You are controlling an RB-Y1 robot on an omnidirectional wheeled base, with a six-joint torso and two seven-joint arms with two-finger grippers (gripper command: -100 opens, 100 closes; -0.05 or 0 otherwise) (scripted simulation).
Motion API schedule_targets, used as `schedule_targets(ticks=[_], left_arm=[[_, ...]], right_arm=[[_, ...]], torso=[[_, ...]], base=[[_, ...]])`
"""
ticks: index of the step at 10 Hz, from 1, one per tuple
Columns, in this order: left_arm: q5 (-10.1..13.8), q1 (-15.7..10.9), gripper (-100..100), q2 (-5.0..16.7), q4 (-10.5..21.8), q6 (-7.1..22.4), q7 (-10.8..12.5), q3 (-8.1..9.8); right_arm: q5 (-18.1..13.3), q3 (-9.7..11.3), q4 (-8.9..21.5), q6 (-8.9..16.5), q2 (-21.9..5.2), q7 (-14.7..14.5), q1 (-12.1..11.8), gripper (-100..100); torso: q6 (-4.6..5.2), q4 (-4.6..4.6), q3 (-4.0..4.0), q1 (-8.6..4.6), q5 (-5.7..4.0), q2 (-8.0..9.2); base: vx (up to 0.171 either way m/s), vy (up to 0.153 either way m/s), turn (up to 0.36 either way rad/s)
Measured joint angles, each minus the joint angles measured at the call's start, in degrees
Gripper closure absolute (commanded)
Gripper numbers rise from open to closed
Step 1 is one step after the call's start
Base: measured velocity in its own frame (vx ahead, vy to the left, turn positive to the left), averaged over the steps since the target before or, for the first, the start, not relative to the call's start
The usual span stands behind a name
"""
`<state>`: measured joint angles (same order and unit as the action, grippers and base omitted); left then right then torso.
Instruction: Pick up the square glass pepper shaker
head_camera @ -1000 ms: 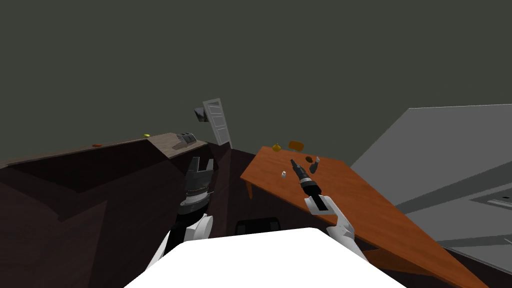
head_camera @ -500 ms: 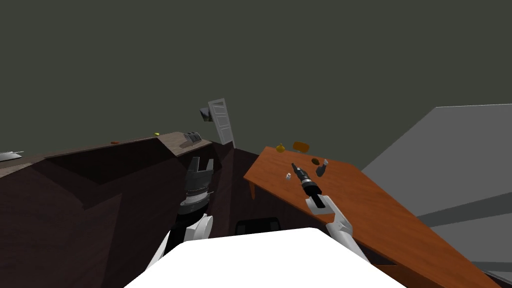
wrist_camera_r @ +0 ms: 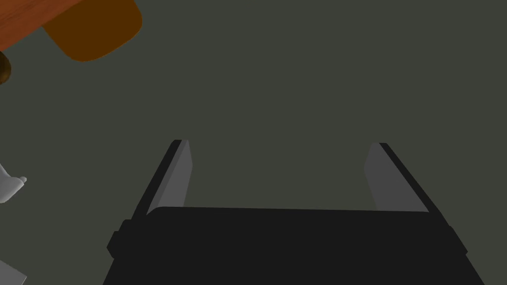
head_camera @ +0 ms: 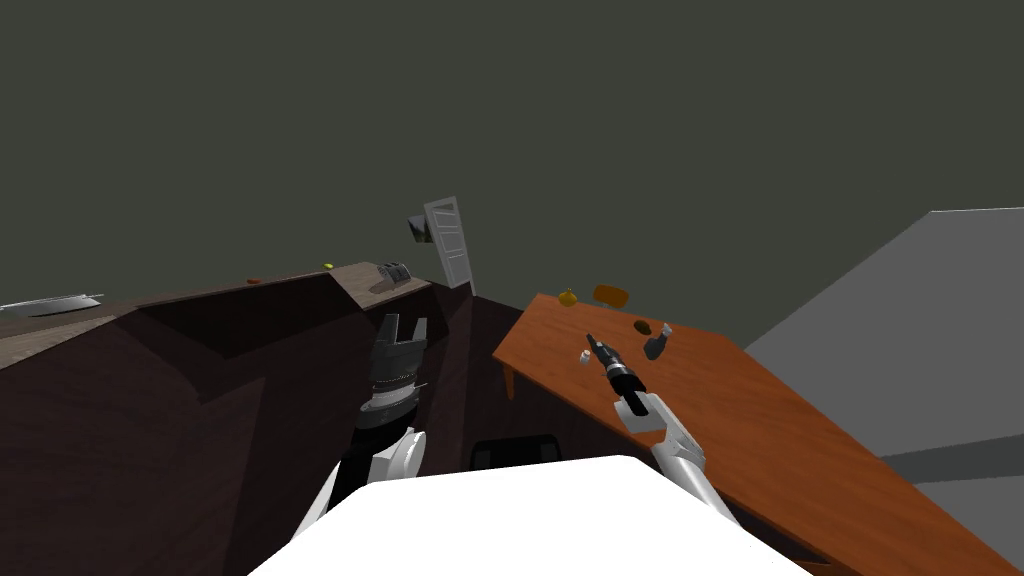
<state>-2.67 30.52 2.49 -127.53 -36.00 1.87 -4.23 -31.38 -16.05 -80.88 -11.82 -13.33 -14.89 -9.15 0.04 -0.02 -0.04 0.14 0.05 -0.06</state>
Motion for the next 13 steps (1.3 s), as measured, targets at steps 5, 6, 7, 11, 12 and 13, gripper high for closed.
schedule_targets(ticks=[5,6,7,11,12,13], left_arm=[[0.0,0.0,0,0.0,0.0,0.0,0.0,0.0],[0.0,0.0,0,0.0,0.0,0.0,0.0,0.0],[0.0,0.0,0,0.0,0.0,0.0,0.0,0.0],[0.0,0.0,0,0.0,0.0,0.0,0.0,0.0],[0.0,0.0,0,0.0,0.0,0.0,0.0,0.0],[0.0,0.0,0,0.0,0.0,0.0,0.0,0.0]], right_arm=[[-3.63,-1.25,5.04,3.87,-0.81,-1.0,1.55,-100],[-4.72,-1.94,7.1,4.28,-0.83,-1.59,2.87,-100],[-5.34,-2.49,8.83,4.42,-0.75,-2.07,3.26,-100],[-9.21,-4.02,15.28,7.58,-2.14,-3.22,5.18,-100],[-9.76,-3.94,16.23,8.63,-2.36,-3.25,5.12,-100],[-10.24,-4.7,17.68,8.45,-1.94,-3.72,5.67,-100]], torso=[[0.01,0.01,0.03,-0.07,-0.01,0.06],[-0.02,0.01,0.02,-0.05,-0.01,0.03],[0.01,0.0,0.02,-0.05,-0.01,0.04],[-0.01,-0.01,-0.03,0.03,0.01,-0.06],[0.02,-0.01,-0.02,-0.02,0.0,-0.02],[0.02,0.01,0.03,-0.06,-0.01,0.06]], base=[[0.02,0.026,0.058],[0.019,0.022,0.062],[0.021,0.034,0.099],[0.034,0.034,0.075],[0.007,0.012,-0.011],[0.014,0.023,0.085]])
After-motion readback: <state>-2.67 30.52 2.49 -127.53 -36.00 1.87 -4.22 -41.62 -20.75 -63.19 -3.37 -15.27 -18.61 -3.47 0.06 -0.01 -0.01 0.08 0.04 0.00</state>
